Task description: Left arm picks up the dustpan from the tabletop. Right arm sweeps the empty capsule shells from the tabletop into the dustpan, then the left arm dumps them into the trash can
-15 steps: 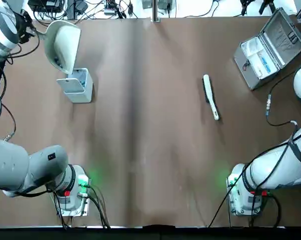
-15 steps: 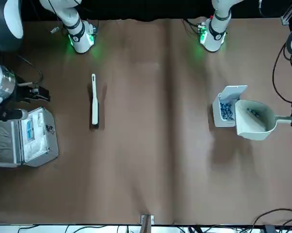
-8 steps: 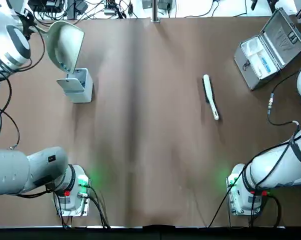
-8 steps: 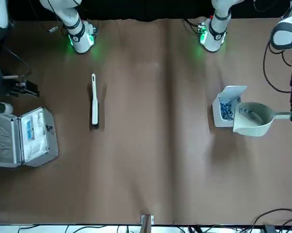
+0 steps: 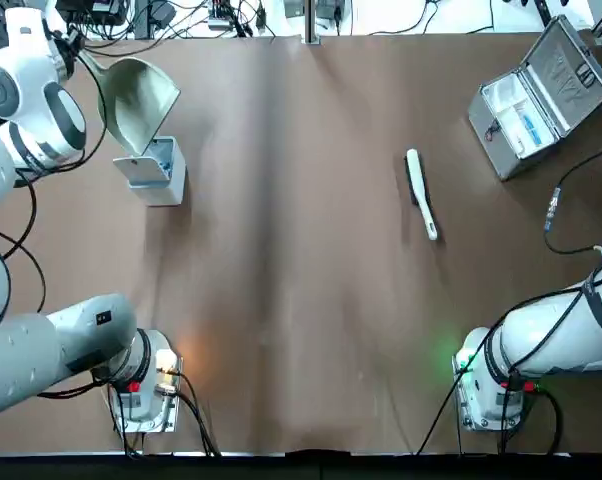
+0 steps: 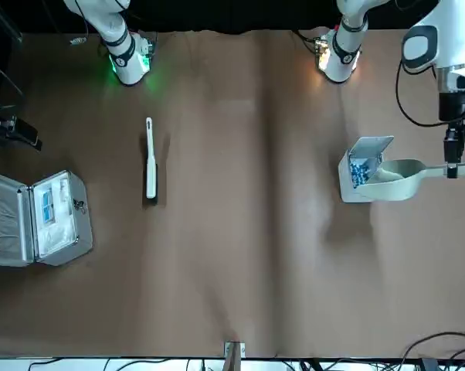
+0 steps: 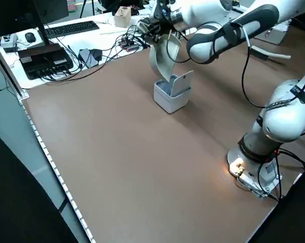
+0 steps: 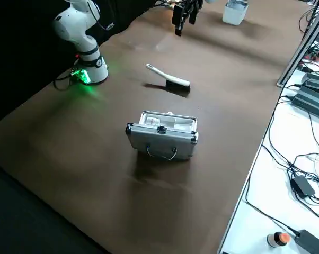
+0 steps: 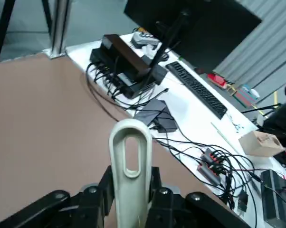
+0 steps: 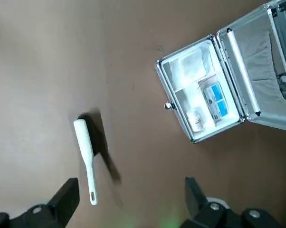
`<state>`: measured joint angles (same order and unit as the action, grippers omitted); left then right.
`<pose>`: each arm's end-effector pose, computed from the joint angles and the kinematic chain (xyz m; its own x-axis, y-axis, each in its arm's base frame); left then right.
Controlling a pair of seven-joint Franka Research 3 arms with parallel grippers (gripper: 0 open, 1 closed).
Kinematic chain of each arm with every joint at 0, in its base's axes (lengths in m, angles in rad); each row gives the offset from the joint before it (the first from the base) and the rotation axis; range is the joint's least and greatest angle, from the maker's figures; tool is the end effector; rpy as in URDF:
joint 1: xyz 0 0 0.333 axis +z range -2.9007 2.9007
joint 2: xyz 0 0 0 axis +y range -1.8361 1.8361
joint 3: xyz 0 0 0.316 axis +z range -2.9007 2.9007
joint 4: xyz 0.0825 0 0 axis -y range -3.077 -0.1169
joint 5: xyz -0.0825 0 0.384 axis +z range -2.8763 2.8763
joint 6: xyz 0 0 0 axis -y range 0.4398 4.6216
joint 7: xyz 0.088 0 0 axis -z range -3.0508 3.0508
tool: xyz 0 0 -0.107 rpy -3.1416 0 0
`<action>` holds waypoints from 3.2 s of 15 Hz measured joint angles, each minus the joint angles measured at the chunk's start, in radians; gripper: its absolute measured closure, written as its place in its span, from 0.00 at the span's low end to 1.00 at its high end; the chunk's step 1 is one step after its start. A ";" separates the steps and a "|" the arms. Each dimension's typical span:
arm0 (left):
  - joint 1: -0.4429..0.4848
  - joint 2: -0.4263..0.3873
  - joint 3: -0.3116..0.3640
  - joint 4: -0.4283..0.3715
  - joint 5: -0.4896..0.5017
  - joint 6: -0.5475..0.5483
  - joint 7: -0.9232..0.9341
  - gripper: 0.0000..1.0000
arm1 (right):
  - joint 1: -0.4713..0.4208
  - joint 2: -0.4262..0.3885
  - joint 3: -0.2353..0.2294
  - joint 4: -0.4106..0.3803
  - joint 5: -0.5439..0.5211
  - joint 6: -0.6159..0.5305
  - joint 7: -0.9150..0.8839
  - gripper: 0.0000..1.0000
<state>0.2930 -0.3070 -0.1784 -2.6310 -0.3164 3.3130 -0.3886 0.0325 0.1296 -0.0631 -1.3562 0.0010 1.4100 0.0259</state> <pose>0.4480 0.0810 0.4671 0.3225 0.6523 0.6859 0.4886 -0.7354 0.4696 0.5776 -0.0148 0.6373 0.9956 -0.0563 -0.0753 -0.0558 -0.9984 0.0091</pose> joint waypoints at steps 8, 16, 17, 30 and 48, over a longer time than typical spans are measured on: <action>0.079 -0.034 -0.133 -0.053 0.000 0.100 0.026 0.67 | -0.060 -0.136 0.006 -0.176 0.017 0.108 -0.005 0.02; 0.100 0.025 -0.133 0.026 0.000 0.007 0.026 0.67 | -0.060 -0.137 0.012 -0.153 0.019 0.121 -0.003 0.02; 0.107 0.037 -0.132 0.059 -0.001 -0.050 0.024 0.67 | -0.060 -0.137 0.014 -0.153 0.019 0.122 -0.003 0.02; 0.140 0.255 -0.017 0.503 -0.002 -0.654 -0.068 0.67 | -0.067 -0.137 0.011 -0.153 0.019 0.127 -0.001 0.02; 0.011 0.666 0.233 1.096 0.174 -1.127 -0.487 0.67 | -0.067 -0.137 0.011 -0.153 0.020 0.127 -0.001 0.02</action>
<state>0.3035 0.3585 0.0544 -1.5354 -0.1421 2.1860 -0.8756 -0.0344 -0.0069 -0.0517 -1.5093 0.0208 1.5370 0.0248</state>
